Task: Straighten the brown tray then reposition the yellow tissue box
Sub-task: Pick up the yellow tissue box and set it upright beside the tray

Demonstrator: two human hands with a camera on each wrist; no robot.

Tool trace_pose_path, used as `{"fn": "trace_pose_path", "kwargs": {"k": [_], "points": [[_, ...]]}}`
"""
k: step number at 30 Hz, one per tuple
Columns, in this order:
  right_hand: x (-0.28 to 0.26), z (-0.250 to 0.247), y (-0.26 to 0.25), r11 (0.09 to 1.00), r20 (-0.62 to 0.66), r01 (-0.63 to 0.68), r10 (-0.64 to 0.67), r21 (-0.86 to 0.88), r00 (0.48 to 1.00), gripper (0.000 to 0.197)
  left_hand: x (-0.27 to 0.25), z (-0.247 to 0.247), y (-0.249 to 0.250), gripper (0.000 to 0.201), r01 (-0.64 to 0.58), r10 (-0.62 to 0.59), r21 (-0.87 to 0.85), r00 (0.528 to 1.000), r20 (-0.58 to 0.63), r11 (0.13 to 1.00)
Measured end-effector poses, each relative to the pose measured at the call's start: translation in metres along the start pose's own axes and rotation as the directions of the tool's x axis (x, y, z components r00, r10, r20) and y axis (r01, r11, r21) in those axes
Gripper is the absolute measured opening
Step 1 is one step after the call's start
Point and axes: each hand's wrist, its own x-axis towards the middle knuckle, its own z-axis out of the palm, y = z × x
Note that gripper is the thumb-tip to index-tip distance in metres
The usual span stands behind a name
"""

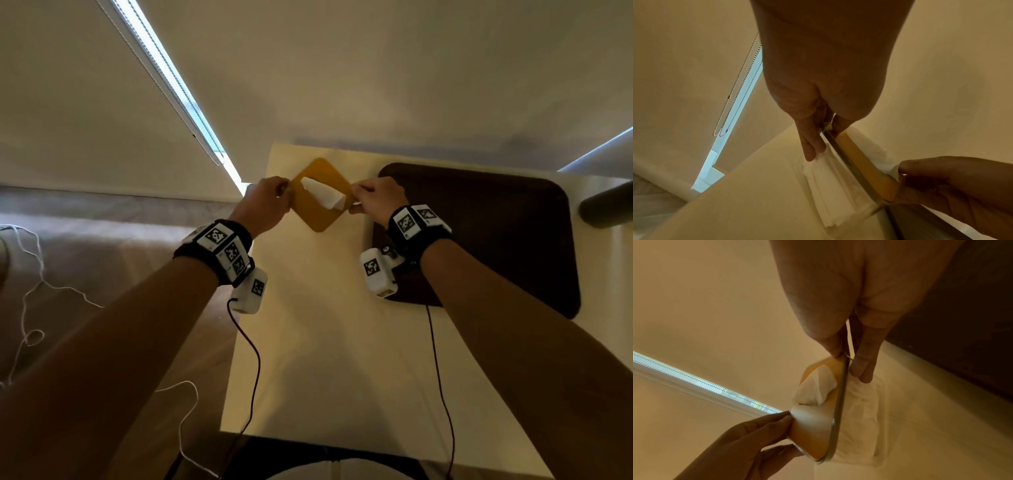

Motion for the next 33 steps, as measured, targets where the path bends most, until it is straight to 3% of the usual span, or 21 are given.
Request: {"fn": "trace_pose_path", "kwargs": {"k": [6,9,11,13,17,23,27,33], "points": [[0.016,0.001,0.004,0.998,-0.008,-0.039,0.040,0.046,0.999,0.023,0.019,-0.001,-0.011,0.033,-0.003,0.003,0.003,0.999,0.045,1.000],[0.011,0.004,0.005,0.989,-0.032,-0.060,0.065,0.134,0.997,0.015,0.018,-0.006,-0.010,0.034,-0.016,0.014,0.019,0.997,0.081,1.000],[0.002,0.012,0.008,0.970,-0.082,-0.106,0.126,0.218,0.989,0.030,0.019,-0.010,-0.006,0.036,-0.032,0.028,0.058,0.997,0.069,0.998],[-0.014,0.026,0.013,0.929,-0.110,-0.179,0.225,0.323,0.968,0.039,0.020,-0.013,0.000,0.039,-0.028,0.026,0.054,0.999,0.041,0.998],[-0.045,0.064,0.015,0.816,-0.009,-0.291,0.341,0.499,0.940,0.041,0.029,-0.014,0.006,0.039,-0.062,0.059,0.043,0.996,0.074,0.997],[-0.040,0.085,0.007,0.883,-0.093,-0.186,0.249,0.432,0.964,0.042,0.028,-0.013,0.007,0.036,-0.117,0.100,0.121,0.985,0.139,0.986],[-0.024,0.072,-0.003,0.962,-0.138,-0.112,0.149,0.249,0.979,0.031,0.025,-0.014,0.008,0.040,-0.094,0.086,0.068,0.990,0.108,0.993],[-0.007,0.050,-0.016,0.995,-0.158,-0.041,0.056,0.092,0.986,0.030,0.021,-0.013,0.006,0.046,0.001,0.011,-0.132,0.996,0.090,0.991]]}}
